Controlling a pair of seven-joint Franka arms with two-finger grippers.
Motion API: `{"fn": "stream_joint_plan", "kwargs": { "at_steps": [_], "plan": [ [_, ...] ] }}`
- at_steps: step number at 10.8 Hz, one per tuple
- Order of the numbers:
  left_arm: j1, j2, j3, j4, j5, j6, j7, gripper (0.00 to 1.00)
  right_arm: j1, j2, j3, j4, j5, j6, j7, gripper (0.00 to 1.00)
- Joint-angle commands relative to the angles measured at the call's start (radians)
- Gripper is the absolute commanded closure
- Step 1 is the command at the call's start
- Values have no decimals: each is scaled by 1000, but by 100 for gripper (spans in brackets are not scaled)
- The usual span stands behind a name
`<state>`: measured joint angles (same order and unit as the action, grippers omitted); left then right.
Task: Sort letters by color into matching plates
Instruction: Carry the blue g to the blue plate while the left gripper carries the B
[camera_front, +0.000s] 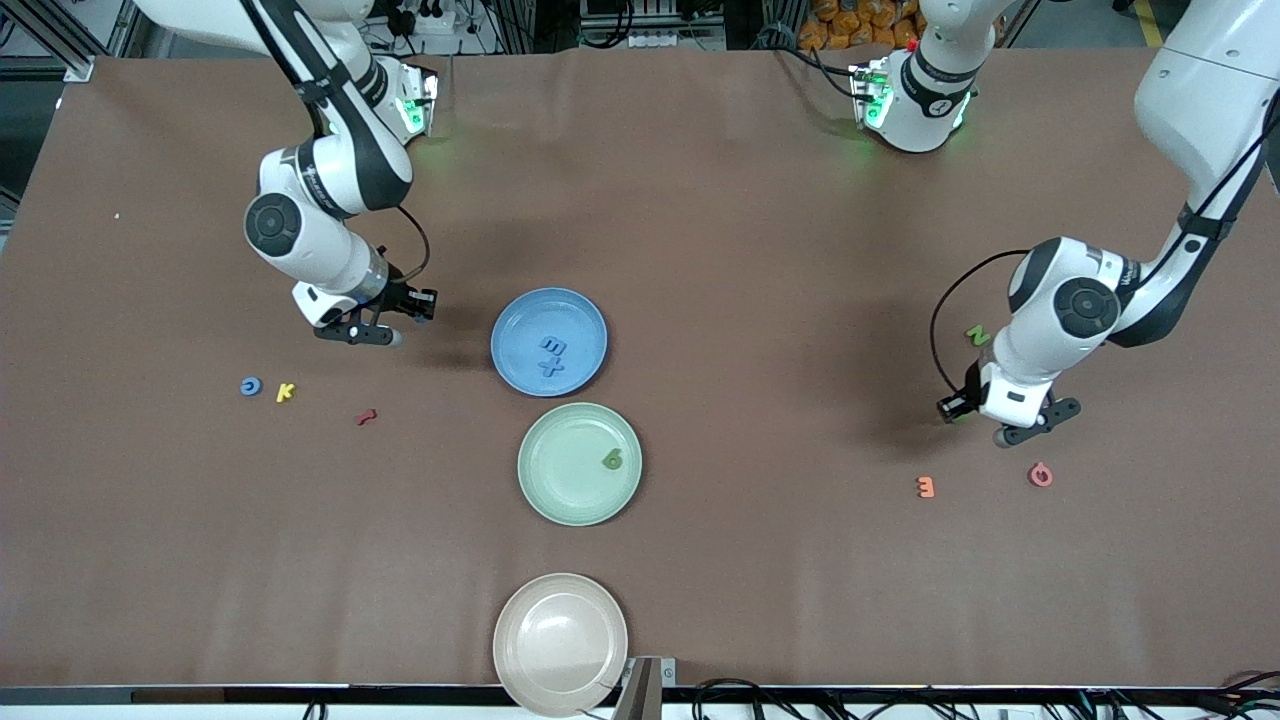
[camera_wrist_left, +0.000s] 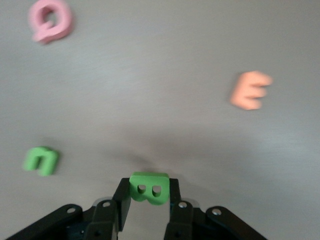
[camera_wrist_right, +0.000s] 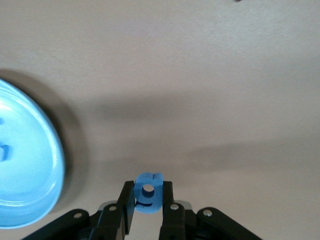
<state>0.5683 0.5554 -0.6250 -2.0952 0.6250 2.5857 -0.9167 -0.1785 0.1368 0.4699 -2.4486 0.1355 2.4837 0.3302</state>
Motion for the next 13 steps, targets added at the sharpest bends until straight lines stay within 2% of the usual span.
{"fn": "stream_joint_plan", "kwargs": {
  "at_steps": [1,5,7,8,9,10,11,12,13],
  "plan": [
    [-140,17,1,89,-70,-15,-100,100,82,75,0,117,16,-26,186,100],
    [-365,73,4,197,-79,-16,-377,100,213,211,0,310,6,-51,458,100],
    [-491,145,7,312,-77,-16,-525,100,243,277,-2,373,-5,-40,529,100],
    [-545,171,11,352,-76,-16,-578,100,246,287,-2,382,-5,-40,536,67],
    [-609,197,42,386,-74,-15,-618,100,244,287,-2,381,-7,-42,536,41],
    [-701,222,106,433,-79,-13,-658,100,243,285,-4,381,-19,-42,536,37],
    [-785,247,157,499,-83,-13,-691,100,238,284,-2,381,-20,-43,536,25],
    [-838,282,175,562,-87,-10,-718,100,234,282,-4,381,-20,-45,536,20],
    [-885,312,183,625,-87,-9,-746,100,220,268,-4,381,-22,-55,527,25]
  ]
}}
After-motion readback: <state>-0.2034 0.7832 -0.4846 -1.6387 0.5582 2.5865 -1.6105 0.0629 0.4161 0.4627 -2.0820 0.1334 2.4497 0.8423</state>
